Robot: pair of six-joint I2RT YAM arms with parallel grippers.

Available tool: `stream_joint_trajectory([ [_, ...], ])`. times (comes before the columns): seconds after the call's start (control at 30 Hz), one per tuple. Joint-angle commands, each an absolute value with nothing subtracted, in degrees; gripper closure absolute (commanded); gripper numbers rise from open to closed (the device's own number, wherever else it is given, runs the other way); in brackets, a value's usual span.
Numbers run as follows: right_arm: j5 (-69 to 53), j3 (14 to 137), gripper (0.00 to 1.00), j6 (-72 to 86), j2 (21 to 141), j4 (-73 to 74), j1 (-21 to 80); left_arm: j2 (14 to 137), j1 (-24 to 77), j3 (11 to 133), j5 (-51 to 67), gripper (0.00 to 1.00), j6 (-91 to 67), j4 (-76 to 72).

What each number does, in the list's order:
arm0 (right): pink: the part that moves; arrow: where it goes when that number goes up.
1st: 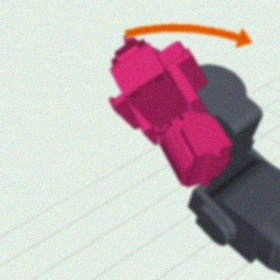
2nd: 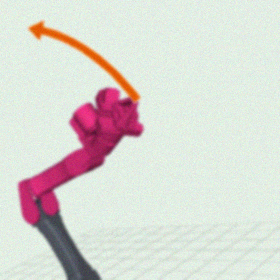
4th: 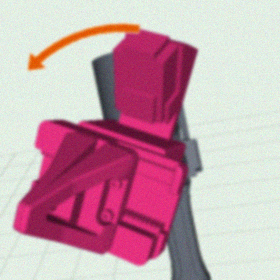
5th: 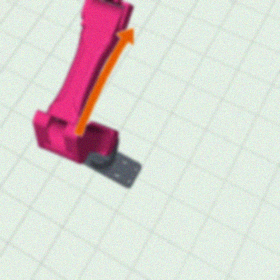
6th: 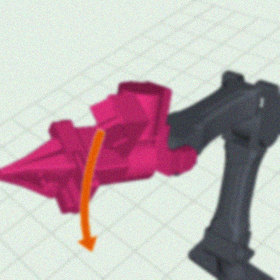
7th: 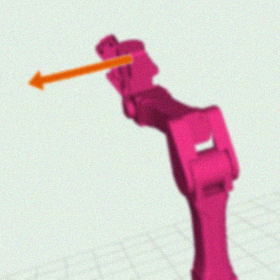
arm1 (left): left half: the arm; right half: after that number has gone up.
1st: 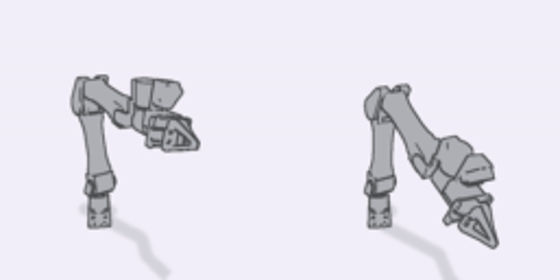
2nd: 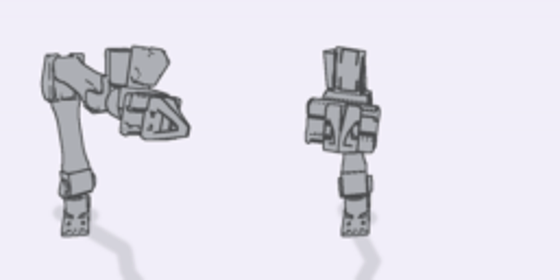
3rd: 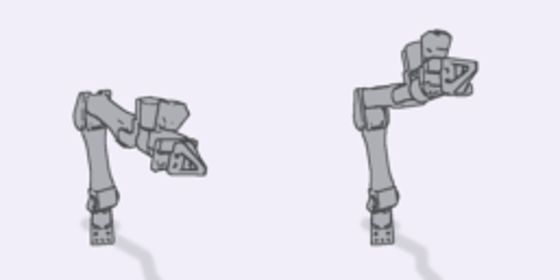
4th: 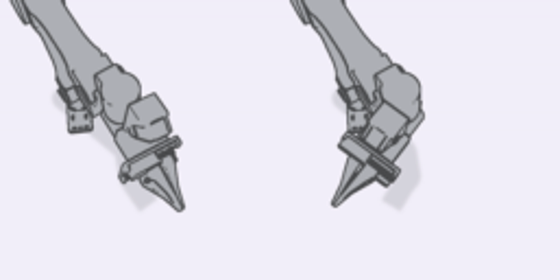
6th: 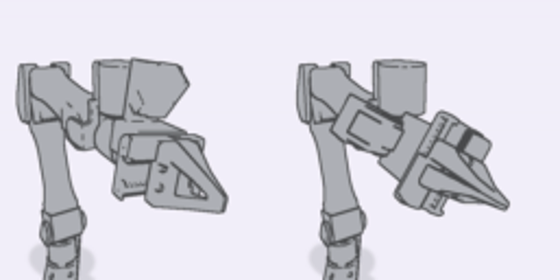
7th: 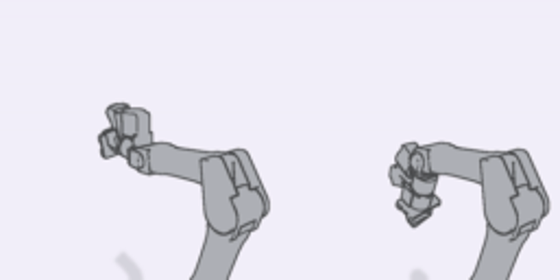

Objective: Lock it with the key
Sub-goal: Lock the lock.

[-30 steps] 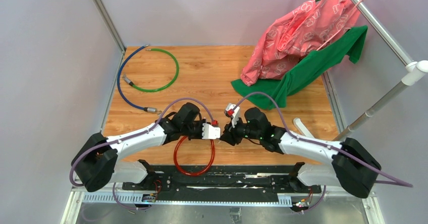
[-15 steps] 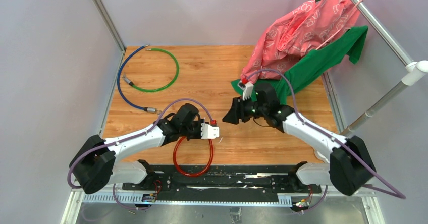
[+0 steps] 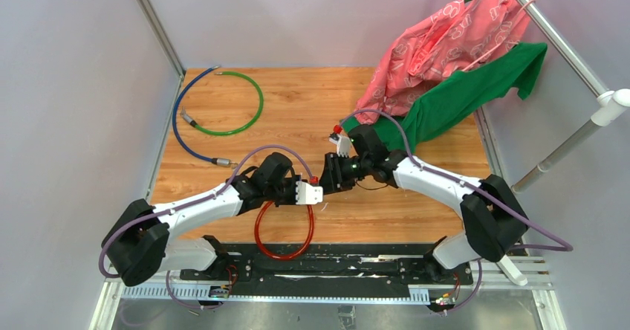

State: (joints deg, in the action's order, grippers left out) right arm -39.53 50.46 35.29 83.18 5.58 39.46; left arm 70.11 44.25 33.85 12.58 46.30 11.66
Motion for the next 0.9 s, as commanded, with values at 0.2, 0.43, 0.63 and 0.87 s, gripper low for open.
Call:
stream_joint_trajectory([
  [0.2, -39.31, 52.51, 0.63, 36.85, 86.75, 7.33, 41.01, 68.85, 44.56, 33.95, 11.84, 1.00, 47.99, 9.87],
  [0.43, -40.83, 54.05, 0.75, 36.40, 89.54, 6.18, 40.96, 69.04, 44.56, 34.13, 12.02, 1.00, 48.25, 9.77],
  [0.63, -41.12, 54.69, 0.85, 35.72, 91.13, 5.77, 40.96, 69.00, 44.56, 34.24, 12.21, 1.00, 48.44, 9.90],
  [0.87, -41.53, 56.59, 0.90, 32.64, 93.26, 6.60, 40.98, 68.87, 44.56, 34.27, 12.69, 1.00, 48.43, 9.46],
])
